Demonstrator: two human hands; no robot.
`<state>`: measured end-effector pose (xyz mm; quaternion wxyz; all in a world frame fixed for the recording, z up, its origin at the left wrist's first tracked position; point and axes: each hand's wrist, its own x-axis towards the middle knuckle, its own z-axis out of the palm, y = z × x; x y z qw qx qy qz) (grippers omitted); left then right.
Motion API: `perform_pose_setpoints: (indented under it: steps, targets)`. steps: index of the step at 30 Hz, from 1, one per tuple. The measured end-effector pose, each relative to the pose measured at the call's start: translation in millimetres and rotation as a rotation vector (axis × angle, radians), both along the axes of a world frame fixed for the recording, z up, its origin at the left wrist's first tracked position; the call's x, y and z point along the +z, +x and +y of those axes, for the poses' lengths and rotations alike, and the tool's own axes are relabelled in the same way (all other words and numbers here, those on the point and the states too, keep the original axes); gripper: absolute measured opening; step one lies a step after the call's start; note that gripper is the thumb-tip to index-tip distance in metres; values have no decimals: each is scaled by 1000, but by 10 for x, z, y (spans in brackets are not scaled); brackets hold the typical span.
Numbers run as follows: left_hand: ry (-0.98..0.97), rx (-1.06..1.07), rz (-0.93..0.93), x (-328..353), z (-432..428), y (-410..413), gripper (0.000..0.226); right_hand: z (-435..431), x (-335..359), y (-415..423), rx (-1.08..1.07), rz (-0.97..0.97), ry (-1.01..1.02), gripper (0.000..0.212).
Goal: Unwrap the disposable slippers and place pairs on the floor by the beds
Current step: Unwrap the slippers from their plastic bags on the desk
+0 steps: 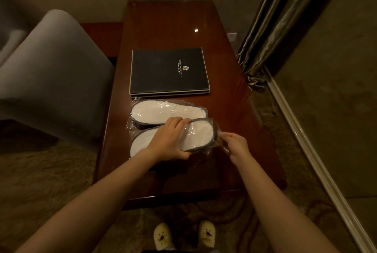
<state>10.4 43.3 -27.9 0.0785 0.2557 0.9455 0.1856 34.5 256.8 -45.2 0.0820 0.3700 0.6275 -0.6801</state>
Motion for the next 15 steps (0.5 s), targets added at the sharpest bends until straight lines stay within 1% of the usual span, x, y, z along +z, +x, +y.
perform_pose_setpoints:
  steps: [2, 4, 5, 8, 10, 11, 12, 14, 15]
  targets:
    - [6, -7, -1, 15, 0, 35, 104, 47, 0, 5, 31, -52, -22, 3]
    - [-4, 4, 7, 19, -28, 58, 103, 94, 75, 7, 70, 10, -53, 5]
    - [-15, 9, 14, 25, -43, 64, 104, 127, 116, -1, 132, 70, -10, 9]
    - [-27, 14, 22, 63, -58, 81, 104, 176, 292, -34, 427, 221, 219, 26]
    - [-12, 9, 37, 100, -49, 99, 103, 141, 371, -68, 549, 294, 330, 32]
    - [-4, 6, 42, 121, -48, 109, 103, 124, 397, -89, 546, 337, 400, 29]
    - [6, 3, 44, 145, -50, 118, 103, 113, 421, -115, 498, 378, 458, 23]
    - [25, -4, 41, 196, -70, 147, 104, 109, 474, -168, 355, 414, 489, 11]
    - [33, -7, 41, 221, -84, 165, 104, 114, 495, -194, 308, 411, 494, 9]
